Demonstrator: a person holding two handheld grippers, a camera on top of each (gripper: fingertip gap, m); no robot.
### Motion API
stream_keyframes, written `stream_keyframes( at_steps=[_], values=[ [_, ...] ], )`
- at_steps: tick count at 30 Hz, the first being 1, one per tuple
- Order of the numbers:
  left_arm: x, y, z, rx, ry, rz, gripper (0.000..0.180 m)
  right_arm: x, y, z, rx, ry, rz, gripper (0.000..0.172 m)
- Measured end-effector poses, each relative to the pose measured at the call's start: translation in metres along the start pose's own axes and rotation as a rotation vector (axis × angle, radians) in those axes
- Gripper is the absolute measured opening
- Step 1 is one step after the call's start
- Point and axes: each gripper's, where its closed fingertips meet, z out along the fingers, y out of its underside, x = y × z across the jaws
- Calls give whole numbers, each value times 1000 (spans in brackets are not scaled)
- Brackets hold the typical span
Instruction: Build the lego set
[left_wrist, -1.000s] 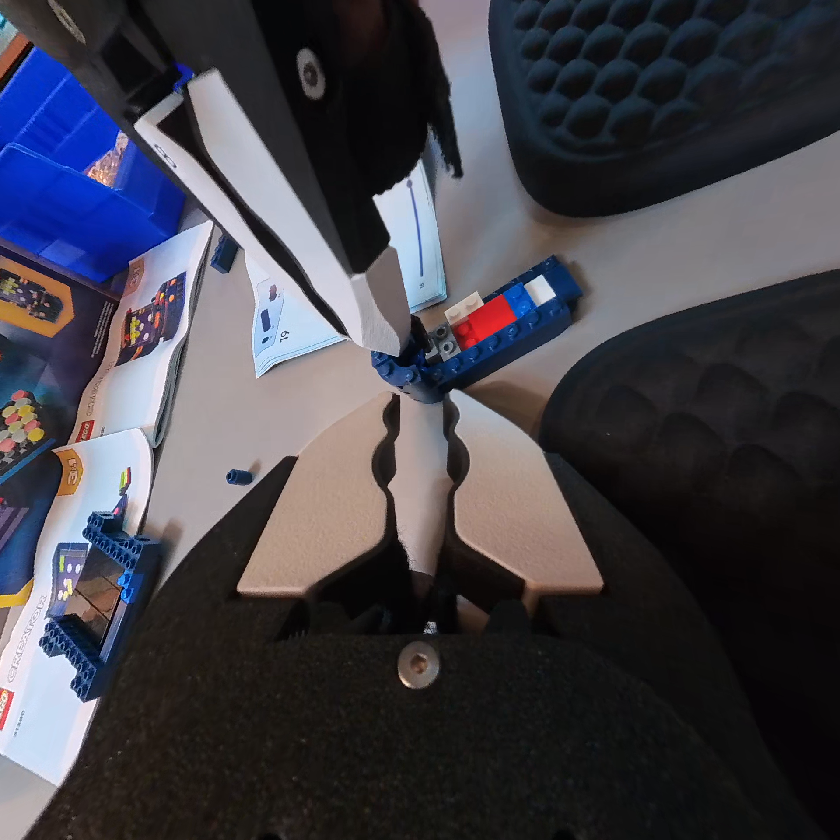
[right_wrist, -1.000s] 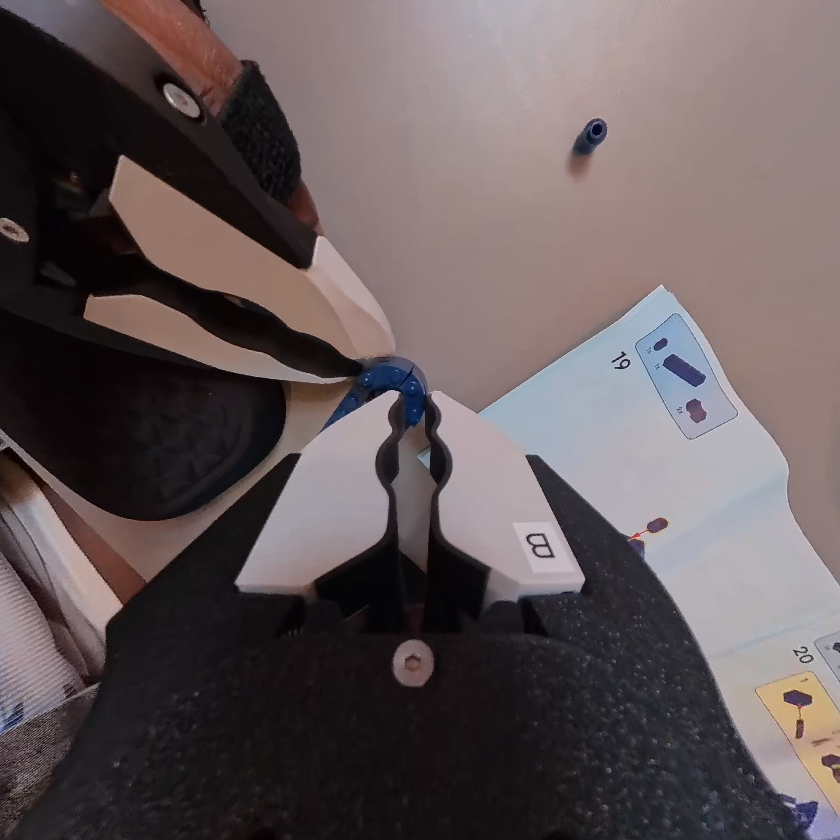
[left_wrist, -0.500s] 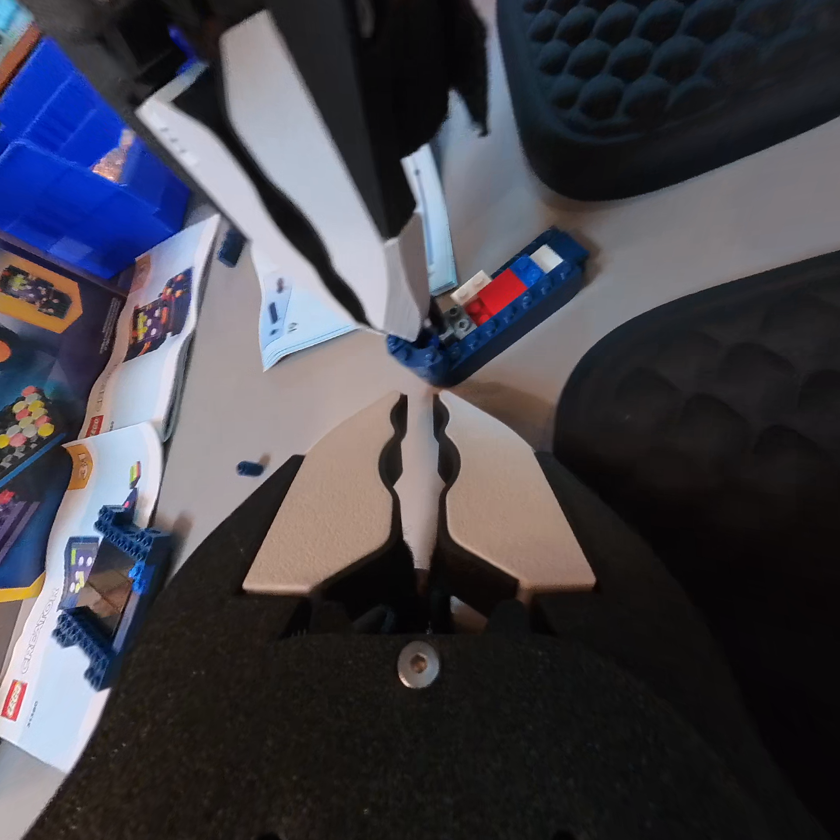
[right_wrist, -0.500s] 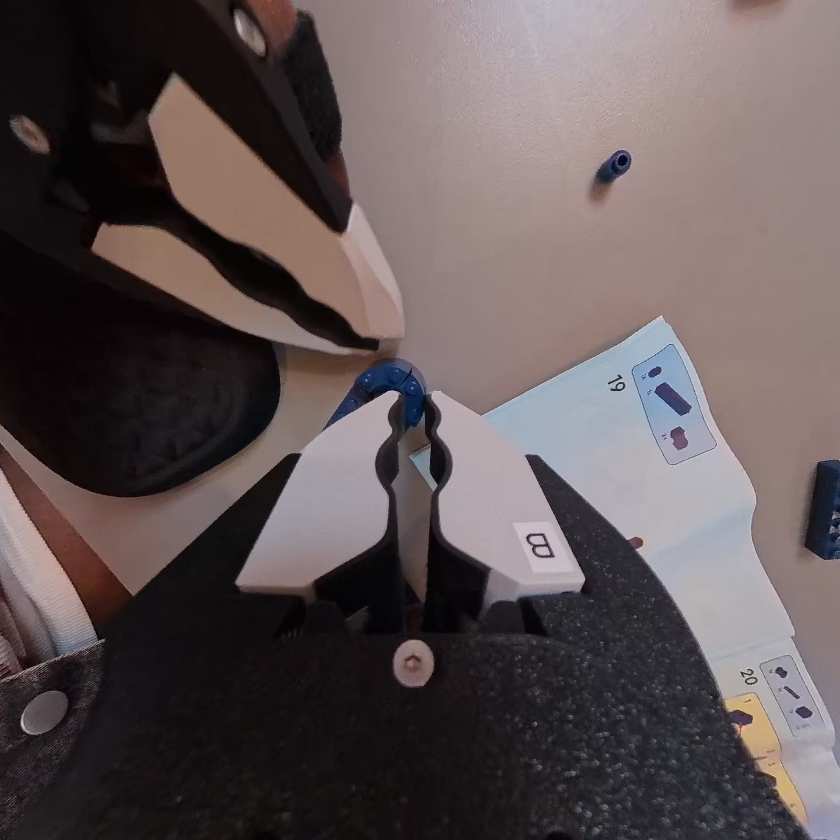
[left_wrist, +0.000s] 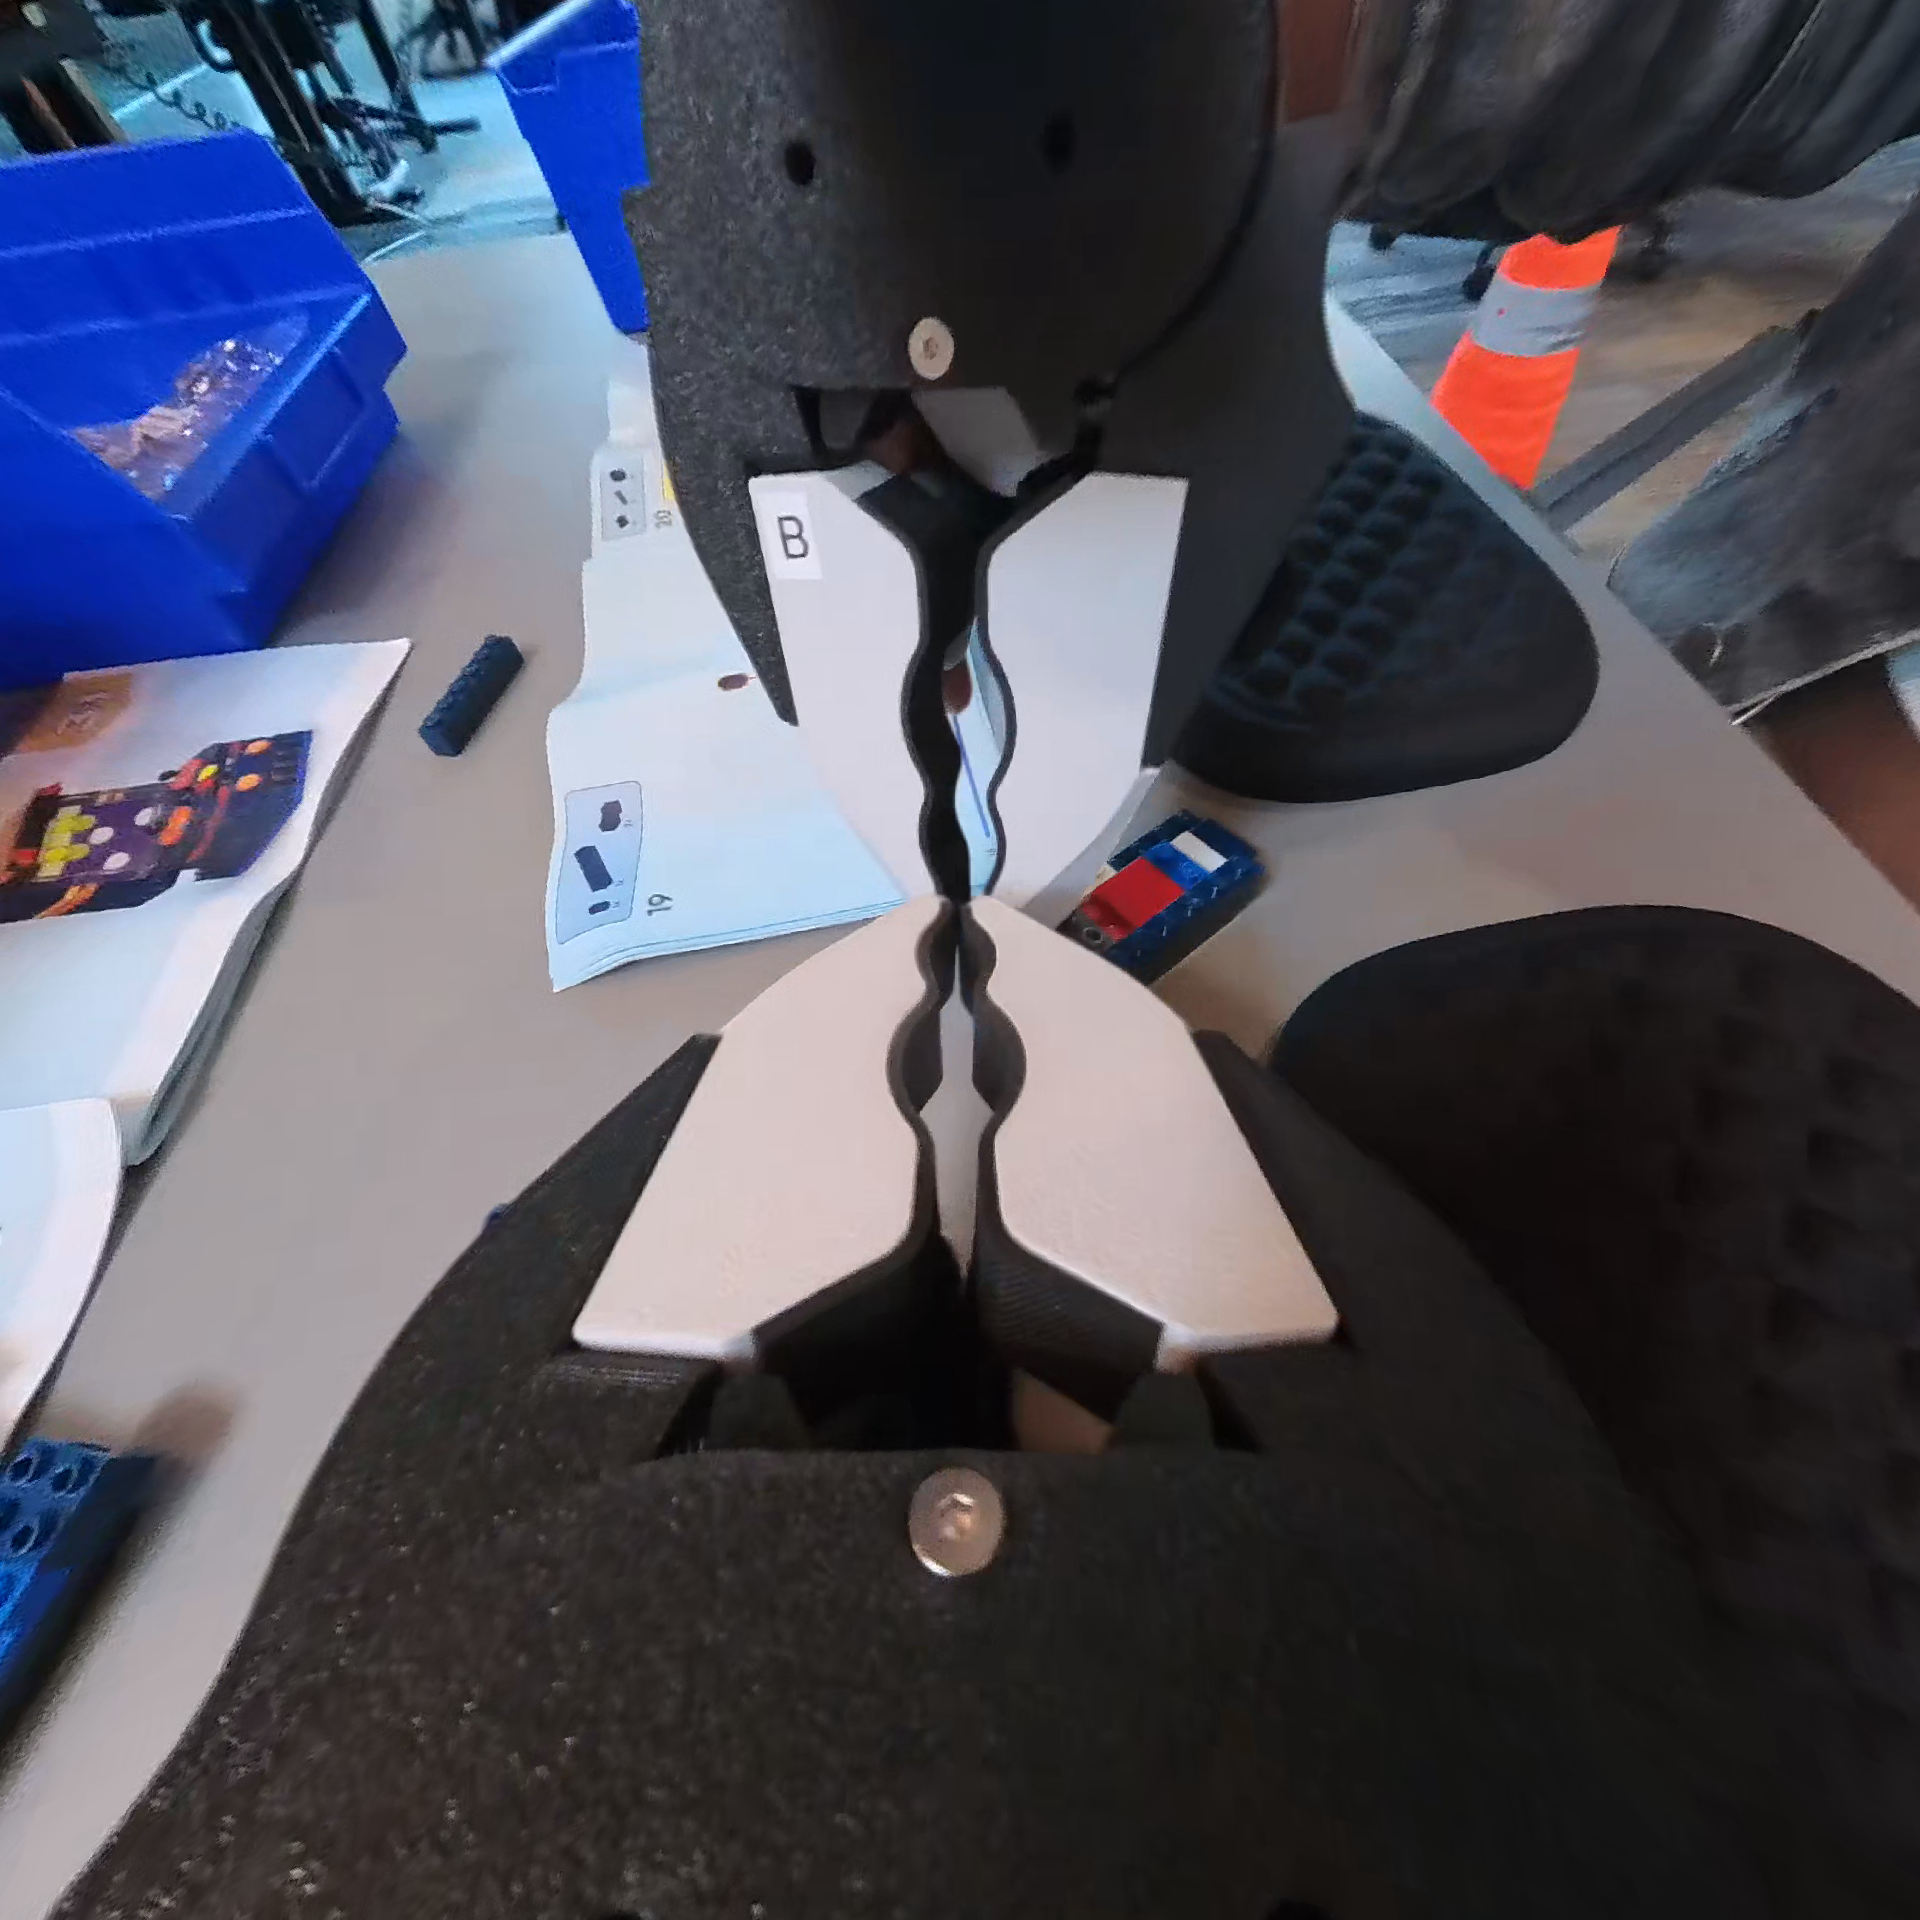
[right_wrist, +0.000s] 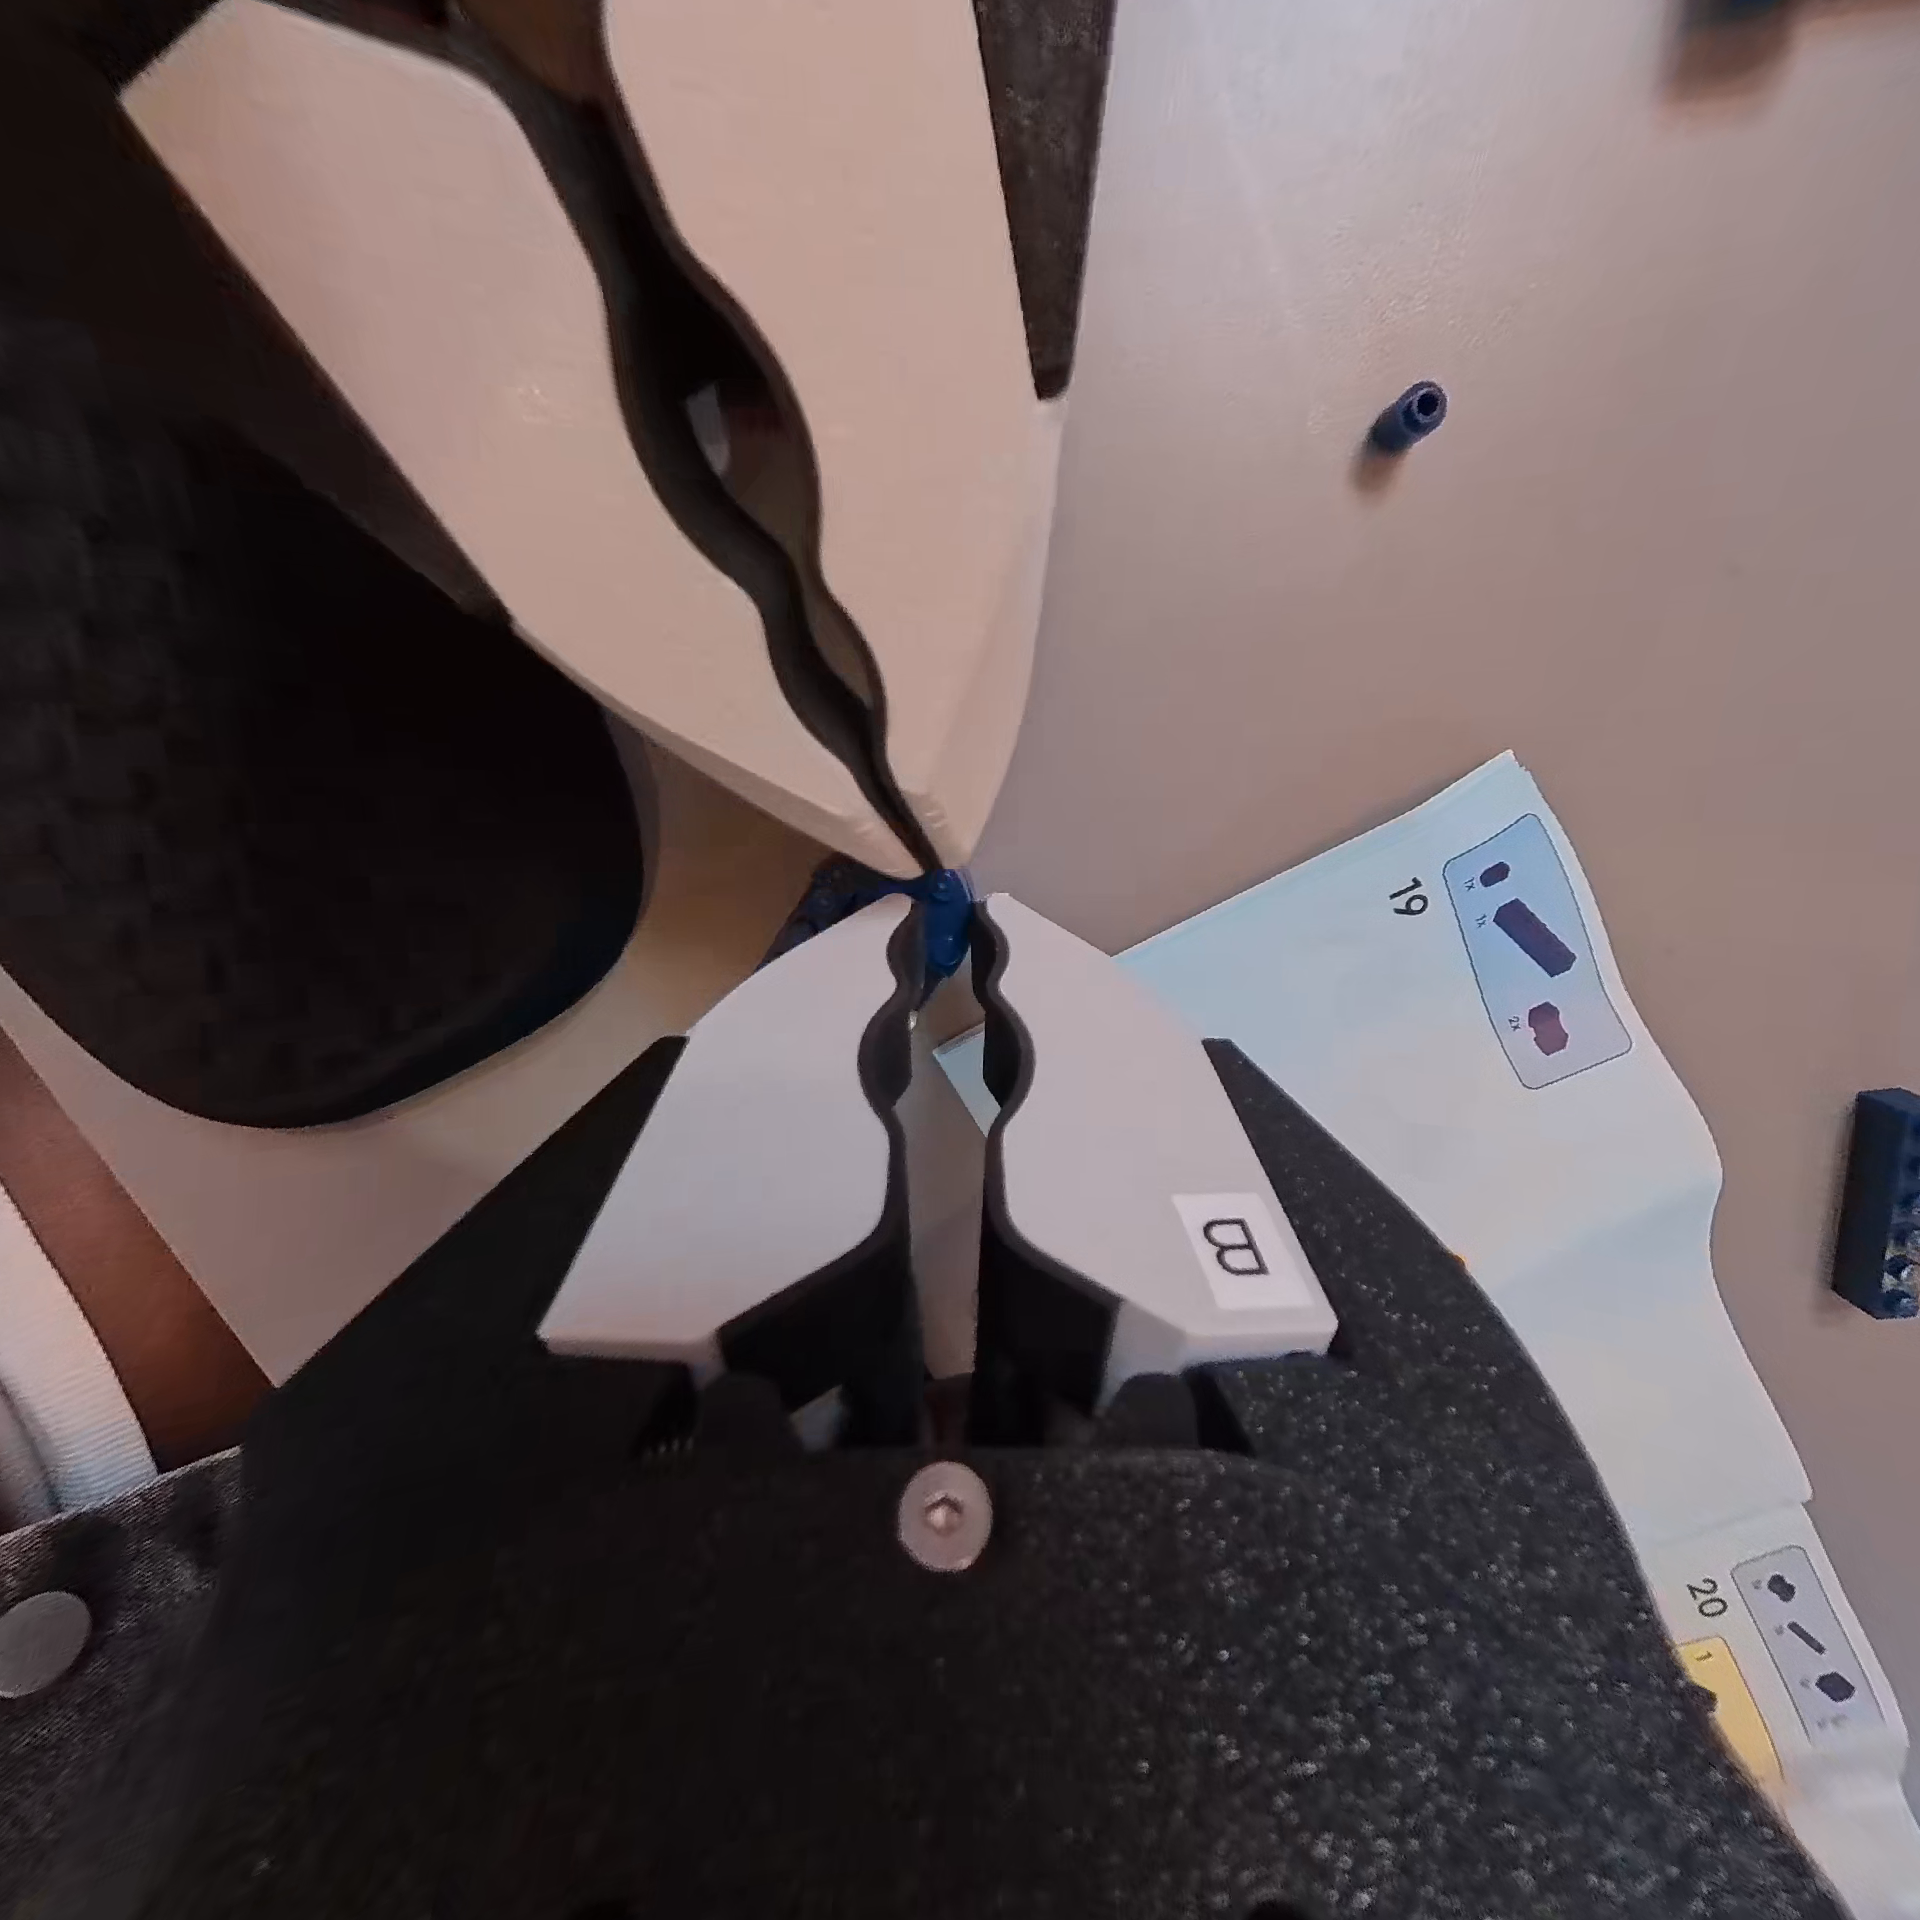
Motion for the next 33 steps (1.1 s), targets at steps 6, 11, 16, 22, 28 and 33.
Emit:
stream_keyframes(
  at_steps=[6,11,16,22,28,33],
  values=[
    [2,14,13,-126,10,26,0,-1,0,0,14,1,-11,8],
    [4,14,14,-129,17,44,0,-2,0,0,27,-3,-17,8],
    [6,16,13,-140,19,47,0,-2,0,0,35,-5,-28,8],
    [6,17,13,-144,18,30,0,-2,0,0,50,-4,-33,8],
    [7,16,13,-144,27,30,0,-3,1,1,60,-44,-7,8],
    [9,14,13,-131,34,45,0,-4,3,0,81,-95,24,9]
  ],
)
